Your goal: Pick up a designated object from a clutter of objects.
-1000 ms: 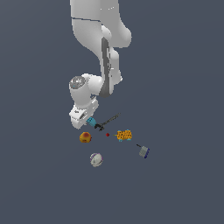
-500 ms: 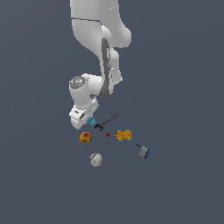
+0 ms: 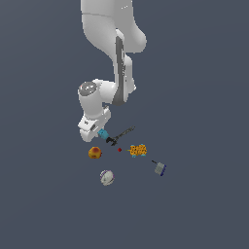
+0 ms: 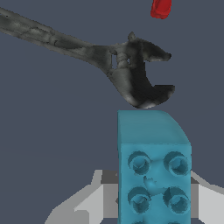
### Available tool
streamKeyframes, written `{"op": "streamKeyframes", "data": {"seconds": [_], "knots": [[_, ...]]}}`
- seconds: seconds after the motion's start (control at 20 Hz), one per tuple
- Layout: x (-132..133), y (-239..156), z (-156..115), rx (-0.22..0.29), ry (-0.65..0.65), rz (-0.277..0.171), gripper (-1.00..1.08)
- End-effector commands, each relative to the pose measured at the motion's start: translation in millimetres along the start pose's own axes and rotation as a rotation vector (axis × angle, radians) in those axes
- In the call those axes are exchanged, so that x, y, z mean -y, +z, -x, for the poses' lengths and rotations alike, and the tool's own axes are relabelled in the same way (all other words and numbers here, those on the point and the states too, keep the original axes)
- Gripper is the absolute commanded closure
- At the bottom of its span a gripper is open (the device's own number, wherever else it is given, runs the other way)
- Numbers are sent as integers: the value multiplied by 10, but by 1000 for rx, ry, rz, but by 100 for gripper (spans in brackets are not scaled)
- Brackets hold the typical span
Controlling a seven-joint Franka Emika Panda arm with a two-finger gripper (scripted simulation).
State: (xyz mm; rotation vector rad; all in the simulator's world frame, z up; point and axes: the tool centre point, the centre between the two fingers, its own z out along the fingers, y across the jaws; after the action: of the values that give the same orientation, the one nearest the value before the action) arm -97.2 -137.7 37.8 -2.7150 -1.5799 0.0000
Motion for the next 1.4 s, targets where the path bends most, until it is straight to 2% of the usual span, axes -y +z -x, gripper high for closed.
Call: {"op": "streamKeyframes", "data": {"seconds": [0.0, 0.4, 1.35], "knots": [[17, -103, -69, -1, -1, 1, 108], [117, -624, -406, 0, 0, 1, 108], [416, -2348, -1524, 3, -1, 2, 108]]}}
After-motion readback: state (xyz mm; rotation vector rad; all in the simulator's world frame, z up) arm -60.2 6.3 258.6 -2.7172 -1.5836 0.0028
